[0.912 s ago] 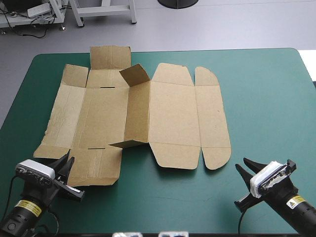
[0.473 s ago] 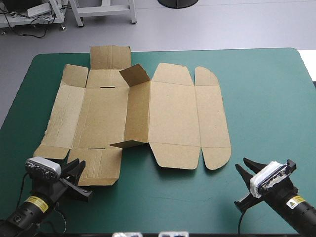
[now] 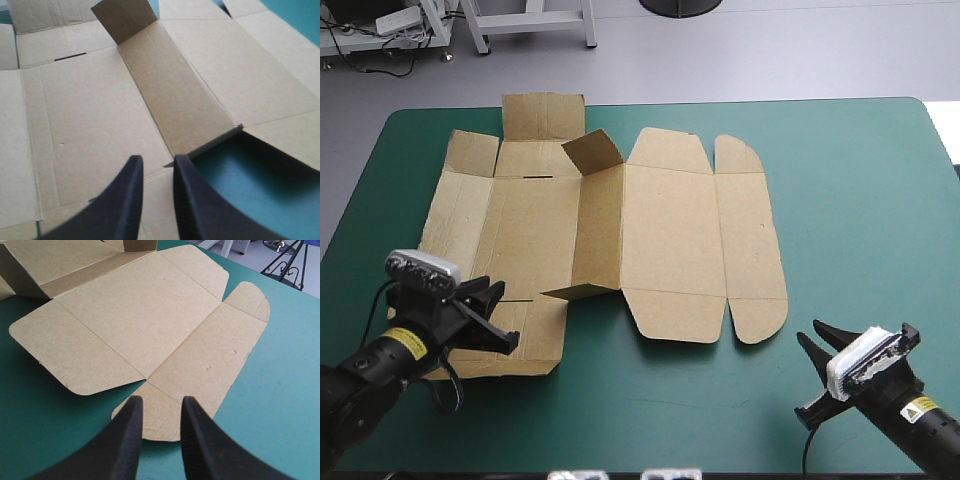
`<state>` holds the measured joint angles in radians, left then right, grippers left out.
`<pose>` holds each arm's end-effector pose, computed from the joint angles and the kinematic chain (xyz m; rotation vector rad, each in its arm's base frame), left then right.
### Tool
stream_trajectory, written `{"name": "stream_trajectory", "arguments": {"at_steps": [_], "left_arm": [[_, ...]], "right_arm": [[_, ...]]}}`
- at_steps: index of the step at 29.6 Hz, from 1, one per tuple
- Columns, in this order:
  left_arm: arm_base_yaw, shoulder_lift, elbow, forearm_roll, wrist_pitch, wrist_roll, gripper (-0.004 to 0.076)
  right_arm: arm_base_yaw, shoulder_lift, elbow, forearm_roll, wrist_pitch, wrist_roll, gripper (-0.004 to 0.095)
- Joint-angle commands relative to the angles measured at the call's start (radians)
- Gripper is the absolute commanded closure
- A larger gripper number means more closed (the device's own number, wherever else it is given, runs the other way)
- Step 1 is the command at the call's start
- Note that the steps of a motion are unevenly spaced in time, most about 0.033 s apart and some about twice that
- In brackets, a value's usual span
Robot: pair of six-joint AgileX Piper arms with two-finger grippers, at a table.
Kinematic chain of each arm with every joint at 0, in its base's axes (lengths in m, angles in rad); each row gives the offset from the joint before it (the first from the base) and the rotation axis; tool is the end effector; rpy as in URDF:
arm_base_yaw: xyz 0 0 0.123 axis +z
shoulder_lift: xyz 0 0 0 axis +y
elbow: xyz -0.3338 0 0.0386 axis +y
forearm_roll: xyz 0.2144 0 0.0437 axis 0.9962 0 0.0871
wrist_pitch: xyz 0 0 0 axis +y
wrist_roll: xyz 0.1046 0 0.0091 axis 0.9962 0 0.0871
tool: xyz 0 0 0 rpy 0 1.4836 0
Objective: Fold the box
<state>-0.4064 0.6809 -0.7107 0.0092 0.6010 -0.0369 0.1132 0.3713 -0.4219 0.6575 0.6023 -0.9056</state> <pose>0.0653 -0.0275 0.3643 0.3839 2.0293 -0.2644 0.0029 0.0369 0.2998 -0.6541 1.7973 0.1890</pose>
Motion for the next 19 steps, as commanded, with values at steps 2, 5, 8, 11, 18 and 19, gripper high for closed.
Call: {"name": "stream_trajectory", "arguments": {"at_steps": [2,5,8,11,18,19], "left_arm": [[-0.005,0.122,-0.150,0.134,0.002,0.003,0.0541],[-0.005,0.186,-0.213,0.188,0.024,-0.010,0.0541],[0.032,0.249,-0.265,0.210,0.066,-0.048,0.0542],[0.130,0.282,-0.278,0.175,0.072,-0.045,0.0542],[0.378,0.318,-0.282,-0.018,0.063,0.062,0.0636],[0.411,0.329,-0.283,-0.035,0.071,0.062,0.0640]], "right_arm": [[-0.006,0.007,-0.029,0.030,-0.049,-0.003,0.0662],[-0.006,0.007,-0.029,0.030,-0.048,0.000,0.0662],[-0.006,0.007,-0.029,0.036,-0.048,0.002,0.0662],[-0.006,0.007,-0.029,0.036,-0.048,0.002,0.0662],[-0.006,0.007,-0.029,0.036,-0.050,0.018,0.0662],[-0.006,0.007,-0.029,0.036,-0.050,0.028,0.0662]]}}
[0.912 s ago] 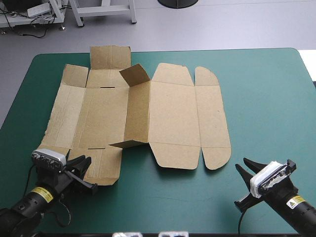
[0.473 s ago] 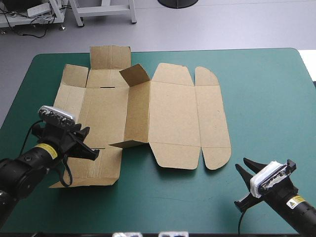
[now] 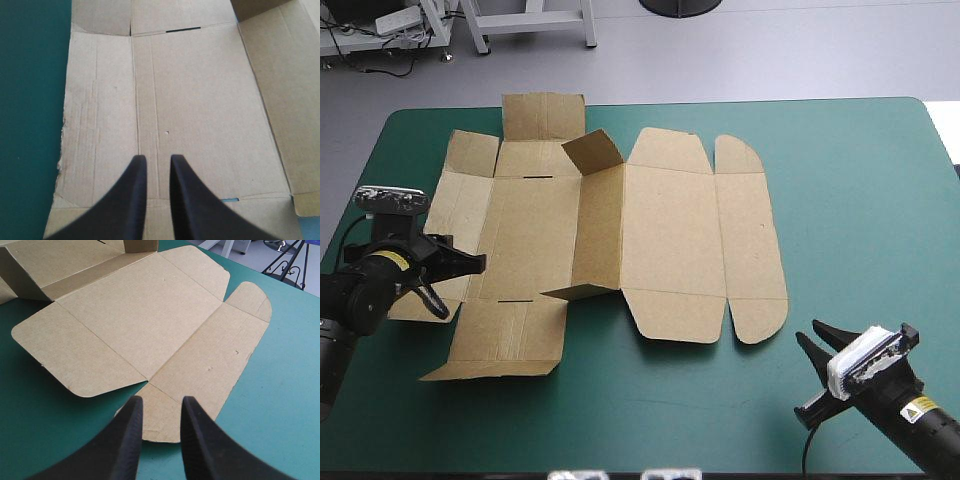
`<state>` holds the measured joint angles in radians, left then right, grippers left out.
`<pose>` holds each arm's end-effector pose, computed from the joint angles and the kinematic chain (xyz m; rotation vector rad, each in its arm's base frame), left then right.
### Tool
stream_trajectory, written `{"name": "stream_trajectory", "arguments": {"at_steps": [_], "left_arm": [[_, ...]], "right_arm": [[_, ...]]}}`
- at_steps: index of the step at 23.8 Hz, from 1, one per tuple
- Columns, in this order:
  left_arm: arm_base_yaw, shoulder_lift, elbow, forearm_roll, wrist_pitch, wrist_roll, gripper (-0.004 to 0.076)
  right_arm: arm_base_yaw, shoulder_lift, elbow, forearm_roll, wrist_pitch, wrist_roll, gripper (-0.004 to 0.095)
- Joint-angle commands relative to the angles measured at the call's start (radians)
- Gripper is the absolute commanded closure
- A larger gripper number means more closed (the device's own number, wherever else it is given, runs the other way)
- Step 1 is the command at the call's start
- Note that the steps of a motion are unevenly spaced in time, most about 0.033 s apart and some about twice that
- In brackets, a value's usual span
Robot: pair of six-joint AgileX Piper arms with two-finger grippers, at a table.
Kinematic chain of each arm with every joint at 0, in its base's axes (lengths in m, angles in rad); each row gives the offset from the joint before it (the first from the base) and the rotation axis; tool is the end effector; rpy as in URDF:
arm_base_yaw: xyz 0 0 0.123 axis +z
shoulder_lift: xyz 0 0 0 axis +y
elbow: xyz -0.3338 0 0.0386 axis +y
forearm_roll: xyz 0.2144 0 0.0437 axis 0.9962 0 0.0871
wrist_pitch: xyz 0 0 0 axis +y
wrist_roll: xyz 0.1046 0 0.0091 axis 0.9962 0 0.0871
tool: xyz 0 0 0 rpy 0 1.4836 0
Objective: Fold the box
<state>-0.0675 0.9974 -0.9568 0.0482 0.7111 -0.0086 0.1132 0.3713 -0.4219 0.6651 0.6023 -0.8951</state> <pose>0.1498 -0.0068 0.3946 0.0895 2.2326 0.0136 0.0028 0.0373 0.3001 -0.6404 1.8001 0.2038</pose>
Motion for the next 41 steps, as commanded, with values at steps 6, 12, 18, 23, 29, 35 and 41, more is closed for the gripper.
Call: {"name": "stream_trajectory", "arguments": {"at_steps": [6,12,18,23,29,35,41], "left_arm": [[0.439,0.093,-0.048,-0.486,0.033,0.315,0.0640],[0.633,0.332,-0.190,-0.811,0.512,0.714,0.0640],[0.633,0.591,-0.447,-0.627,0.462,0.626,0.0640],[0.633,0.754,-0.502,-0.640,0.496,0.603,0.0616],[0.633,0.873,-0.609,-0.712,0.578,0.620,0.0373],[0.633,0.891,-0.655,-0.670,0.578,0.589,0.0321],[0.633,0.916,-0.654,-0.654,0.578,0.583,0.0321]], "right_arm": [[-0.006,0.007,-0.029,0.028,-0.053,0.023,0.0662],[-0.006,0.007,-0.029,0.028,-0.053,0.028,0.0662],[-0.006,0.007,-0.029,0.028,-0.050,0.035,0.0662],[-0.006,0.007,-0.029,0.028,-0.050,0.035,0.0662],[-0.006,0.007,-0.029,0.044,-0.050,0.035,0.0662],[-0.006,0.007,-0.029,0.044,-0.048,0.035,0.0662],[-0.006,0.007,-0.031,0.044,-0.052,0.035,0.0662]]}}
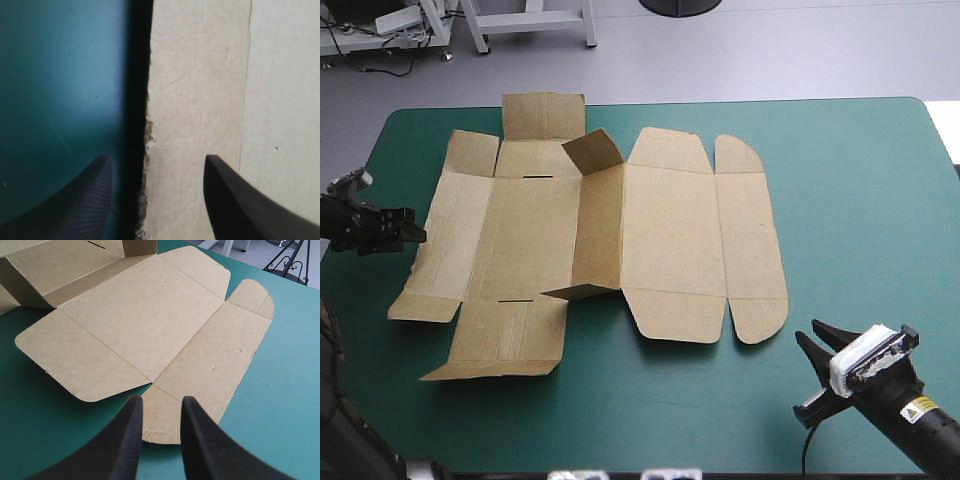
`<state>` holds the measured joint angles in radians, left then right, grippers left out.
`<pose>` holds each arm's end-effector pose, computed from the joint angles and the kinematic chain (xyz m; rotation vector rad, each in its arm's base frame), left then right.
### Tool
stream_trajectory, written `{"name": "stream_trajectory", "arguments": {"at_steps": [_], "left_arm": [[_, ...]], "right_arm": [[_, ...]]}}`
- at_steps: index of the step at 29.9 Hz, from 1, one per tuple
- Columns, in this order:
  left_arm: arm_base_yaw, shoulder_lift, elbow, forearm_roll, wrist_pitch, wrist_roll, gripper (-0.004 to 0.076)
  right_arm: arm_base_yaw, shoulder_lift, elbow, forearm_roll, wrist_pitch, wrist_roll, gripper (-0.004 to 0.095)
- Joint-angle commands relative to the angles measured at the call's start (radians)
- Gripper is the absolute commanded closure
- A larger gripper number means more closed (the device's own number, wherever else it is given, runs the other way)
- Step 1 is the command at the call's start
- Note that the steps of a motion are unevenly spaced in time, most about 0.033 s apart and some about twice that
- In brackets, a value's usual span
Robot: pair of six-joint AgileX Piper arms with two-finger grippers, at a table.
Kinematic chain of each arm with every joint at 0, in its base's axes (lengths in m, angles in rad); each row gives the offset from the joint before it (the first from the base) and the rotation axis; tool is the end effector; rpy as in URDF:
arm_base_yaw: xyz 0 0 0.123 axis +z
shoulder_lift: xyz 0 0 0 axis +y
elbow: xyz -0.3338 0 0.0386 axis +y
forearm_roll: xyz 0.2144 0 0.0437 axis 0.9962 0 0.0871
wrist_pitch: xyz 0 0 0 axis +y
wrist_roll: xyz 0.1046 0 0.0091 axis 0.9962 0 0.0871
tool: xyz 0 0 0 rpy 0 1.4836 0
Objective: Fold the box
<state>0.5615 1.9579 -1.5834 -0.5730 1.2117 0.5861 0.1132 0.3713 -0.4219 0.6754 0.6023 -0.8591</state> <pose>0.3578 0.1621 0.2901 -0.2210 2.7201 -0.5849 0.0027 0.0378 0.3004 -0.6025 1.8111 0.2385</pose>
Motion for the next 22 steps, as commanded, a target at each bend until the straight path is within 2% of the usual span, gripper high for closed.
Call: {"name": "stream_trajectory", "arguments": {"at_steps": [1,22], "left_arm": [[0.004,-0.035,-0.027,-0.038,0.078,-0.012,0.0321],[-0.027,-0.009,0.114,-0.170,0.080,-0.008,0.0321]], "right_arm": [[-0.006,0.007,-0.031,0.034,-0.052,-0.001,0.0662],[-0.006,0.007,-0.031,0.025,-0.078,-0.005,0.0662]]}}
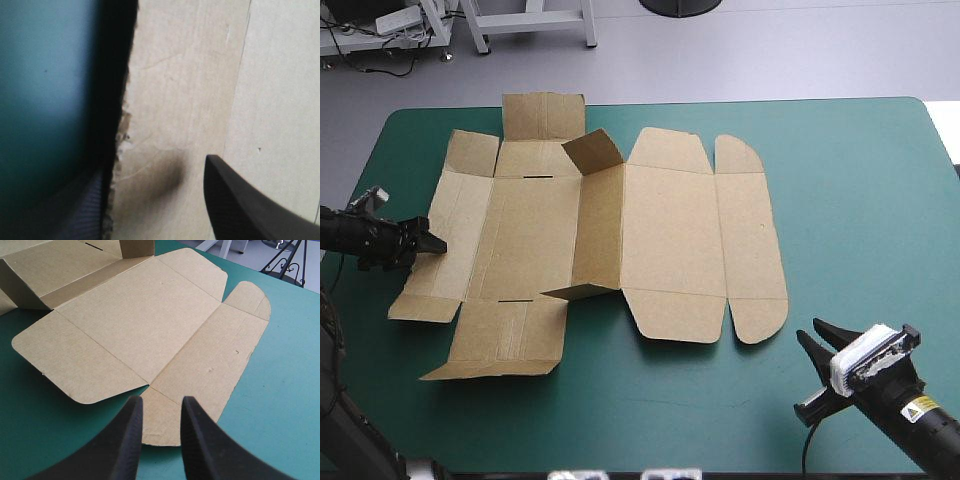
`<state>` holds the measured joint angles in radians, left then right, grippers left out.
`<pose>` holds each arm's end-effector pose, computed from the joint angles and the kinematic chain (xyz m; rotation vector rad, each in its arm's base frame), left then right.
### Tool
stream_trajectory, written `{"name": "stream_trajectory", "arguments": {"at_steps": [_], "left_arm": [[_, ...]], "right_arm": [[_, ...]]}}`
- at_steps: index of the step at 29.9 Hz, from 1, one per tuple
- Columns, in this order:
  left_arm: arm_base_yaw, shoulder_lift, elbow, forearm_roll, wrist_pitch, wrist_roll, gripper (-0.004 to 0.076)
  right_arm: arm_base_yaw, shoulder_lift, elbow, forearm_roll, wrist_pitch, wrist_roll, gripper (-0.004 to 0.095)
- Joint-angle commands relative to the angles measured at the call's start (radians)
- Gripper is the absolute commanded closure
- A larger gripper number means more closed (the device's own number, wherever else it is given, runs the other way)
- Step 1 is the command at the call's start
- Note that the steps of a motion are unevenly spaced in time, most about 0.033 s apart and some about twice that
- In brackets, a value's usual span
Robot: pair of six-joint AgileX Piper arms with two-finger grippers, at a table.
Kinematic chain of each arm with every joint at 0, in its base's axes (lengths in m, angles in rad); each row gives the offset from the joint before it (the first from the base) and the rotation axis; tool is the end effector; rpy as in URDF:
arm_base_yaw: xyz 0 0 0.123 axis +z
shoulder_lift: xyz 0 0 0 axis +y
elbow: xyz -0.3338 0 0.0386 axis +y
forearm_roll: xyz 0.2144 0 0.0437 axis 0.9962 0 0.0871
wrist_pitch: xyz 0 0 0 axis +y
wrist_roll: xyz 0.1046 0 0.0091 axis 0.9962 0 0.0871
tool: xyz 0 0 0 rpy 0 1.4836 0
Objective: Fold the box
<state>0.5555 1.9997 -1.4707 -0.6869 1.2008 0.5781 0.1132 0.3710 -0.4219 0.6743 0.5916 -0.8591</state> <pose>0.3581 0.1492 0.2554 -0.3539 2.7265 -0.8076 0.0032 0.0372 0.3012 -0.5959 1.8044 0.2317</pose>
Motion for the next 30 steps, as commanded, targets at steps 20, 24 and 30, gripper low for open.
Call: {"name": "stream_trajectory", "arguments": {"at_steps": [20,24,30], "left_arm": [[-0.243,-0.081,0.001,-0.185,0.091,-0.025,0.0377],[-0.258,-0.081,0.001,-0.152,0.091,-0.044,0.0510],[-0.270,-0.081,0.001,-0.111,0.089,-0.036,0.0729]], "right_arm": [[-0.006,0.007,-0.031,0.032,-0.068,-0.005,0.0662],[-0.006,0.007,-0.031,0.034,-0.068,-0.005,0.0662],[-0.006,0.007,-0.031,0.034,-0.068,0.000,0.0662]]}}
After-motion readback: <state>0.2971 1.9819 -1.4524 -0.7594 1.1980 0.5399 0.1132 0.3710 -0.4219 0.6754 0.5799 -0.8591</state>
